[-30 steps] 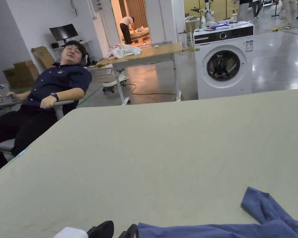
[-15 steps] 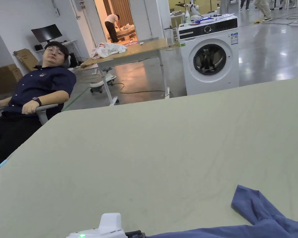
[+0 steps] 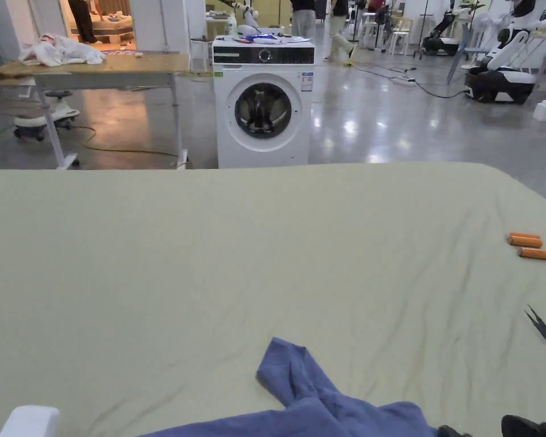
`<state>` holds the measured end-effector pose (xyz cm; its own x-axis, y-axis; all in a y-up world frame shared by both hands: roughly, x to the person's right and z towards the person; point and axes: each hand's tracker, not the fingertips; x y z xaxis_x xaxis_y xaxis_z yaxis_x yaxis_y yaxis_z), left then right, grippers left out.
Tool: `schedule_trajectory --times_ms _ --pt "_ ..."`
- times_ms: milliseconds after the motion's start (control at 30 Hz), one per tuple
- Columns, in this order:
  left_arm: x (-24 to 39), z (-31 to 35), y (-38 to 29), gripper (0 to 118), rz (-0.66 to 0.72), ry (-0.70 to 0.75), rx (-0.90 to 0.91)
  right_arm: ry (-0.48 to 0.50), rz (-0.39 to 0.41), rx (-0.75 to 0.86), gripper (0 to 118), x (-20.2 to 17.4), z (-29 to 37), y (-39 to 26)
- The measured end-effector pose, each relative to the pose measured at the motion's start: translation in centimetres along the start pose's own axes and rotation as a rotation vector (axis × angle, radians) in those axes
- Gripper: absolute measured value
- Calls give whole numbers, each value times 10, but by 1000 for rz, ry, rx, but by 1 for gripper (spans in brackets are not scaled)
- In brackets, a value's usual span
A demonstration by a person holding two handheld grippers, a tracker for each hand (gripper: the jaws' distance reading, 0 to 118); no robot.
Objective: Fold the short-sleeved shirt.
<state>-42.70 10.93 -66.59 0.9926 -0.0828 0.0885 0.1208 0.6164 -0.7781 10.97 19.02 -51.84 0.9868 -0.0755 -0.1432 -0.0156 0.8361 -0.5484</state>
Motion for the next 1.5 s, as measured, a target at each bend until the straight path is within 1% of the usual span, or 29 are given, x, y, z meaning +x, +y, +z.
schedule_trajectory --times_ms 33,100,167,200,267,300,333,367,400,433,467,500,567,633,667,700,733,800,833,900,1000,1100,1167,1200,1267,1300,1400,1433,1500 --pt "-5 -1 -1 5 35 -18 -4 18 -15 -74 89 6 -24 5" --pt "-12 1 -2 5 63 -36 -4 20 -33 -114 88 13 -64 9" --pt "-15 -2 -6 5 95 -62 -8 0 -78 -237 88 24 -105 9" --pt "-16 -2 -7 5 96 -63 -6 -11 -107 -275 86 29 -122 8" --pt "-17 -2 -7 5 104 -69 -6 -7 -151 -372 71 37 -148 4" --pt "-17 -3 -9 5 116 -70 -14 -4 -182 -360 56 38 -152 1" --pt "-17 -3 -8 5 115 -70 -12 2 -163 -372 44 35 -155 0" --pt "-17 -2 -9 5 115 -69 -9 2 -129 -382 34 29 -156 0" --pt "-17 -2 -10 5 119 -67 -5 -17 -48 -383 20 21 -153 0" --pt "-16 -2 -11 5 117 -56 -5 -37 5 -385 13 15 -153 0" --pt "-15 -3 -11 5 113 -53 -2 -49 32 -392 11 13 -153 1" --pt "-15 -2 -11 5 109 -50 3 -37 30 -386 9 16 -153 2" --pt "-19 1 -12 4 107 -55 13 -23 -24 -343 8 20 -144 6" --pt "-31 10 -13 2 161 -108 50 7 -71 -298 8 24 -129 14" --pt "-39 24 -14 2 184 -116 106 5 -48 -300 8 24 -118 19" --pt "-45 46 -15 2 210 -109 183 4 -16 -241 8 23 -106 25" --pt "-50 71 -12 2 226 -149 270 0 -3 -201 8 23 -94 32" --pt "-56 118 -4 2 246 -181 391 19 6 -149 8 22 -72 47" --pt "-57 145 3 2 224 -183 450 18 0 -81 8 22 -60 54" --pt "-58 194 17 2 164 -163 542 19 -25 -15 8 21 -38 71" --pt "-56 258 42 2 94 -151 648 23 -24 125 8 17 -5 100" --pt "-59 308 64 2 32 -55 747 28 -31 234 8 10 24 137" --pt "-65 330 83 2 32 -47 786 28 -19 299 8 8 41 163" --pt "-69 341 91 2 26 -42 804 9 -19 330 8 4 50 177" --pt "-76 360 106 2 29 13 852 -11 13 376 8 2 62 202" --pt "-81 369 116 2 34 7 866 -32 11 401 8 2 68 214" --pt "-94 393 146 2 49 62 921 -48 17 443 8 -2 79 257" --pt "-98 399 158 2 50 66 927 -61 -3 488 8 -2 82 270" --pt "-104 410 180 2 60 87 954 -79 4 512 8 -3 84 300"
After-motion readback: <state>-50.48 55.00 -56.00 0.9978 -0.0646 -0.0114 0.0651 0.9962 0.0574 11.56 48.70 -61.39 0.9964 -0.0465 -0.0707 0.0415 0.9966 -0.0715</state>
